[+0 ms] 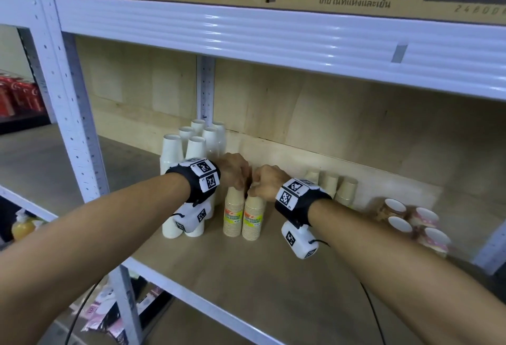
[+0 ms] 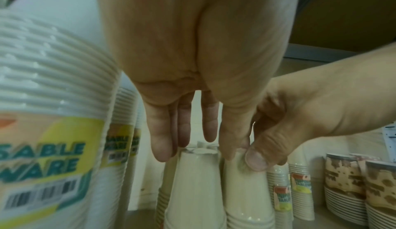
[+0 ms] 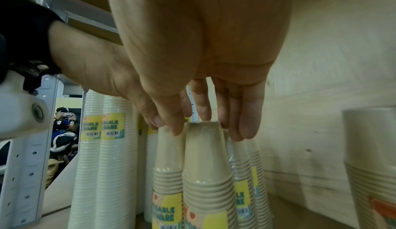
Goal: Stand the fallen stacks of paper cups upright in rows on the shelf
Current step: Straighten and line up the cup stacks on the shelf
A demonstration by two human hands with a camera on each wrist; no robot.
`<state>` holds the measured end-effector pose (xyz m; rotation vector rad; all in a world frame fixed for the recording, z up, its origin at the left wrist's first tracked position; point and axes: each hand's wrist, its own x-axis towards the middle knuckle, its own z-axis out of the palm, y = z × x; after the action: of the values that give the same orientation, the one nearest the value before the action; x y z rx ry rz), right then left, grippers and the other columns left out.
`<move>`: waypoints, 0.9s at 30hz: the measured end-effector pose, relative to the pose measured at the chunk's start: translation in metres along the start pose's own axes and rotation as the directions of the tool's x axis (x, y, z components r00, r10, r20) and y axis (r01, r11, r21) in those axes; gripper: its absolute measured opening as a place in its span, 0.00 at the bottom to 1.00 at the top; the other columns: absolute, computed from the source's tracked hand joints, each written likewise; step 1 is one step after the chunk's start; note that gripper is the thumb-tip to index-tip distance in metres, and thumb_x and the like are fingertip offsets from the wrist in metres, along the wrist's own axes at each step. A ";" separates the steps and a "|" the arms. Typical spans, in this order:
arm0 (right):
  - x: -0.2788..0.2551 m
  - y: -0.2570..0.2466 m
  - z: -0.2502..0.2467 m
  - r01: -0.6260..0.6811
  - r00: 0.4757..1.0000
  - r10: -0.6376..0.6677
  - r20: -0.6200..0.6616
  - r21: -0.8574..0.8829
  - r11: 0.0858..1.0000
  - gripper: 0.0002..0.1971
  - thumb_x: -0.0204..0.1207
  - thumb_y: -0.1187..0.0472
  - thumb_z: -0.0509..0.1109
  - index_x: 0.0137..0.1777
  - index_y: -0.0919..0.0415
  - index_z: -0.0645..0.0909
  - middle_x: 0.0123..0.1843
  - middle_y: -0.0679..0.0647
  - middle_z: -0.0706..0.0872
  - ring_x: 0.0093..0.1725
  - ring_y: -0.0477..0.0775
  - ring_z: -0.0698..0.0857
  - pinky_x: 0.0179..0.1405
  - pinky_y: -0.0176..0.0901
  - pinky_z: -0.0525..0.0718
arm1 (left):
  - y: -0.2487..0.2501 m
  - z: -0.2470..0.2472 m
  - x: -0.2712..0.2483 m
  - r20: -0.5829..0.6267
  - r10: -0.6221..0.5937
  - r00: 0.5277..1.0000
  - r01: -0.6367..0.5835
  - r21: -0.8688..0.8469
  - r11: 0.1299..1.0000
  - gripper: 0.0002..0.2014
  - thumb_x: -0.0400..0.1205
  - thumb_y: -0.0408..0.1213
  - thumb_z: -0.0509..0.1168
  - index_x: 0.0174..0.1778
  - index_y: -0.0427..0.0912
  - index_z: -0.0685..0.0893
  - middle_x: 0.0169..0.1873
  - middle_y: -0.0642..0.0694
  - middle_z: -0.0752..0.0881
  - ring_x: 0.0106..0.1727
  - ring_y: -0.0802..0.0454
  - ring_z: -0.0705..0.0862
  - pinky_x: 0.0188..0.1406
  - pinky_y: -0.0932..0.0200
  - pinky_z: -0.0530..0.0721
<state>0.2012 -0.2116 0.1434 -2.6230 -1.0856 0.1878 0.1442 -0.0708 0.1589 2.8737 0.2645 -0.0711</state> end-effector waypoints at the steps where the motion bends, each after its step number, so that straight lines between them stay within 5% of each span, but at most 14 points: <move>1: 0.000 0.000 0.002 -0.004 1.000 0.004 -0.004 -0.004 1.000 0.13 0.70 0.56 0.76 0.48 0.65 0.85 0.48 0.60 0.88 0.47 0.61 0.87 0.37 0.45 0.81 | -0.002 0.003 0.000 0.003 -0.002 1.000 0.002 0.002 1.000 0.16 0.77 0.36 0.74 0.60 0.45 0.87 0.55 0.48 0.86 0.53 0.51 0.82 0.47 0.59 0.79; 7: 0.002 -0.002 0.009 0.002 0.999 -0.003 -0.043 -0.030 1.000 0.10 0.74 0.60 0.74 0.51 0.65 0.85 0.53 0.61 0.86 0.51 0.62 0.86 0.37 0.43 0.76 | -0.009 0.015 0.001 -0.027 0.000 1.000 -0.001 -0.031 1.000 0.09 0.75 0.33 0.74 0.47 0.51 0.86 0.51 0.48 0.88 0.51 0.50 0.84 0.44 0.60 0.78; 18: -0.002 -0.001 0.007 0.001 0.998 0.002 -0.068 0.033 0.999 0.12 0.70 0.61 0.75 0.49 0.69 0.85 0.50 0.62 0.87 0.49 0.61 0.87 0.39 0.47 0.83 | -0.007 0.017 -0.002 -0.051 -0.003 0.999 -0.003 -0.110 0.994 0.10 0.72 0.31 0.73 0.42 0.52 0.86 0.45 0.49 0.88 0.48 0.51 0.86 0.44 0.58 0.84; 23: -0.009 0.007 -0.002 0.002 0.998 0.001 -0.059 0.065 0.998 0.12 0.67 0.59 0.77 0.50 0.62 0.86 0.48 0.57 0.87 0.49 0.59 0.87 0.43 0.48 0.87 | 0.004 0.012 0.001 -0.035 0.011 0.999 -0.015 -0.118 0.993 0.10 0.72 0.33 0.75 0.45 0.49 0.87 0.47 0.49 0.88 0.50 0.50 0.86 0.51 0.55 0.87; 27: -0.020 0.017 -0.018 -0.026 0.998 0.029 -0.056 0.057 0.998 0.15 0.69 0.60 0.77 0.56 0.60 0.85 0.46 0.53 0.83 0.47 0.55 0.84 0.40 0.42 0.84 | 0.023 0.005 0.006 -0.013 0.041 0.999 -0.042 -0.084 0.996 0.16 0.74 0.35 0.74 0.58 0.44 0.88 0.53 0.49 0.84 0.54 0.49 0.84 0.49 0.56 0.85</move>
<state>0.2029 -0.2410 0.1551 -2.5785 -1.0112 0.1467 0.1543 -0.0934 0.1593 2.7952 0.2047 -0.0353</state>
